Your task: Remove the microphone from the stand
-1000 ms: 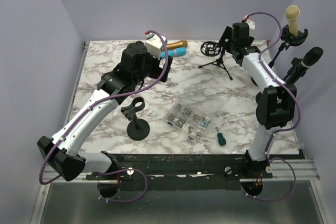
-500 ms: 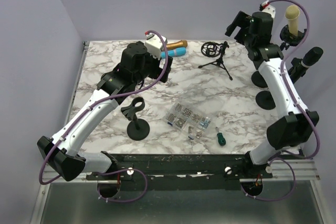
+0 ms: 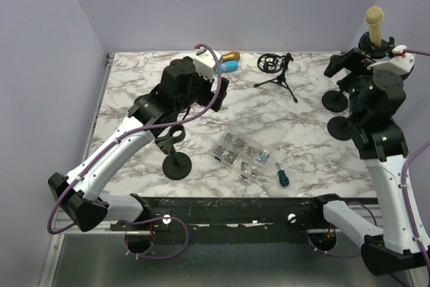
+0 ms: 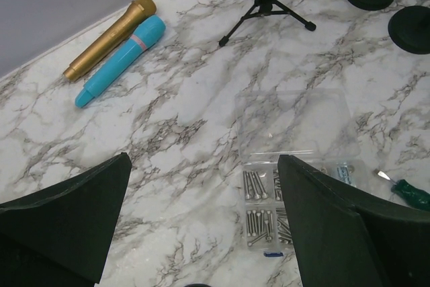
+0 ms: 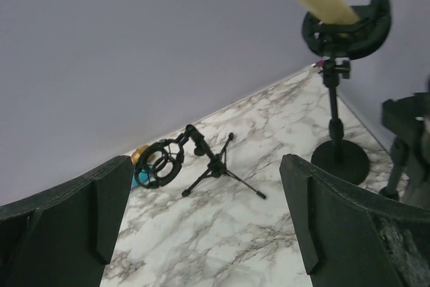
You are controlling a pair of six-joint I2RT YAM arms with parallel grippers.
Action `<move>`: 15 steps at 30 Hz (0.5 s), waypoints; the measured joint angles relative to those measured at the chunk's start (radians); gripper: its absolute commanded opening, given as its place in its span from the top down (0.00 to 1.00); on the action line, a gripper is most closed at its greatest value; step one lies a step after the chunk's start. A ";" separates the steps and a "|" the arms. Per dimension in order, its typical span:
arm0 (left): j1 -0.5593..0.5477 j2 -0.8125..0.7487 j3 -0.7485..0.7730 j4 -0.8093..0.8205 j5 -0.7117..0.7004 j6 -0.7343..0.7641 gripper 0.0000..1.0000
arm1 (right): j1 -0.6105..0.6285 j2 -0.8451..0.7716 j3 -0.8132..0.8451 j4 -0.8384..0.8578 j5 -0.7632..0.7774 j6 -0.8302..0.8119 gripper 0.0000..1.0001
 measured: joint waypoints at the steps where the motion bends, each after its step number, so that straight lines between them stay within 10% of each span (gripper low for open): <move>1: -0.008 0.000 0.000 0.000 0.000 0.000 0.05 | 0.000 -0.024 -0.007 0.000 0.031 -0.001 0.00; 15: -0.096 -0.009 0.000 -0.003 -0.065 0.035 0.05 | 0.000 0.016 -0.023 -0.087 0.529 0.007 0.00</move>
